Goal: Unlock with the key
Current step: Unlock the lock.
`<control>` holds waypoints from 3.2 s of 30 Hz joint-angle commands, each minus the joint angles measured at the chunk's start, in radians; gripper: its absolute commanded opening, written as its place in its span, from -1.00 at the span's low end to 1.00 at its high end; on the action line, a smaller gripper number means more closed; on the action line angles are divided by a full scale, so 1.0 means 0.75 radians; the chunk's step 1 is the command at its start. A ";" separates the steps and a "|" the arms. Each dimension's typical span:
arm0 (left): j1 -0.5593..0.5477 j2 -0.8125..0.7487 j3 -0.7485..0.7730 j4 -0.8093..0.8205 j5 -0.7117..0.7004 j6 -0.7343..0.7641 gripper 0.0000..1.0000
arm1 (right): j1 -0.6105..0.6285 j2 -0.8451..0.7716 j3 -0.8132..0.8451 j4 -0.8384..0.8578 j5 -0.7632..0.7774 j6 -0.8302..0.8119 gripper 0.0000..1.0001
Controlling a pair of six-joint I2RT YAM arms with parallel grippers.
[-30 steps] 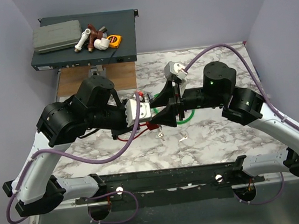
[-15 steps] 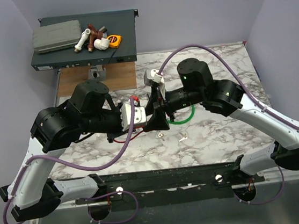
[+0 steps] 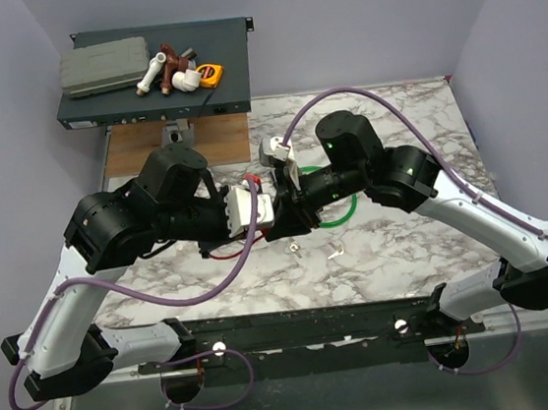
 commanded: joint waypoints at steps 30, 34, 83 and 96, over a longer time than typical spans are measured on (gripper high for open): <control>-0.025 -0.053 -0.137 -0.014 0.068 0.056 -1.00 | -0.013 -0.506 -1.182 1.805 0.562 0.687 -0.99; -0.020 -0.138 -0.225 -0.016 -0.097 0.109 -1.00 | -0.042 -0.578 -1.146 1.659 0.554 0.626 -0.99; 0.062 -0.134 -0.296 0.195 -0.240 0.295 -1.00 | -0.051 -0.225 -0.198 0.372 0.323 0.102 0.68; -0.104 -0.233 -0.452 0.214 -0.413 0.476 -1.00 | -0.052 0.114 0.246 -0.265 0.168 -0.073 0.68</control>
